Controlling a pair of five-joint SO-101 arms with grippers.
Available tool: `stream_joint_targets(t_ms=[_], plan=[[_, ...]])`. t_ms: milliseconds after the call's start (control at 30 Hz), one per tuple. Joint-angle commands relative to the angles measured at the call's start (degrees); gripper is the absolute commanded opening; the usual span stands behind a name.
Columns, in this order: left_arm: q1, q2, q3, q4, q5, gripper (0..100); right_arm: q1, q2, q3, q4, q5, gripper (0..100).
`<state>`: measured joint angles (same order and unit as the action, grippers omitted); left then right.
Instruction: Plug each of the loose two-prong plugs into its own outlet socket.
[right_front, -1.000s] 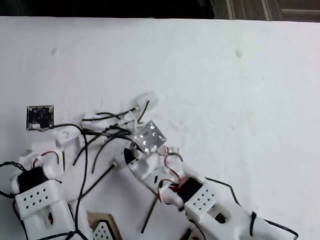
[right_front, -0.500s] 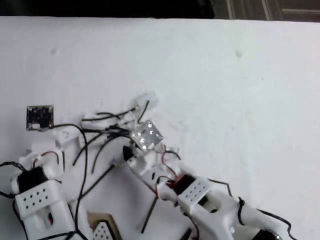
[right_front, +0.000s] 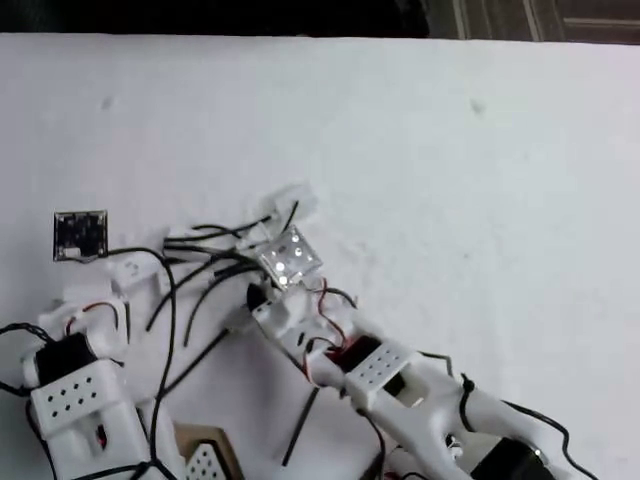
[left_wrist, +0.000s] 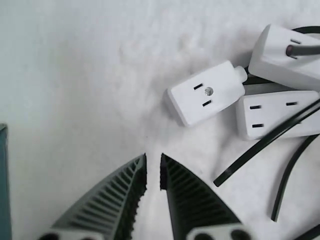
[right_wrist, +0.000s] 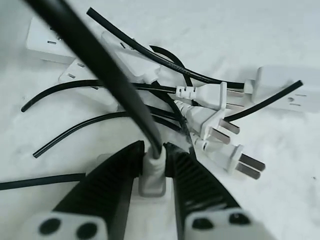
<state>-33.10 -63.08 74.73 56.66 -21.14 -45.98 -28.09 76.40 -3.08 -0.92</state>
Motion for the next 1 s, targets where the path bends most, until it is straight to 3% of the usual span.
stream_joint_targets(t_ms=[0,700,967], plan=[[0.0,-0.9,-0.2,-1.1,0.4,7,0.8,0.6,-2.6,-2.7,0.4,1.7],[0.0,-1.2,1.2,-2.7,0.4,7,1.1,0.9,-2.4,-2.8,-2.4,1.7],[0.0,-1.2,1.2,-2.7,0.4,7,1.3,8.2,-3.0,-5.2,-1.9,1.7]])
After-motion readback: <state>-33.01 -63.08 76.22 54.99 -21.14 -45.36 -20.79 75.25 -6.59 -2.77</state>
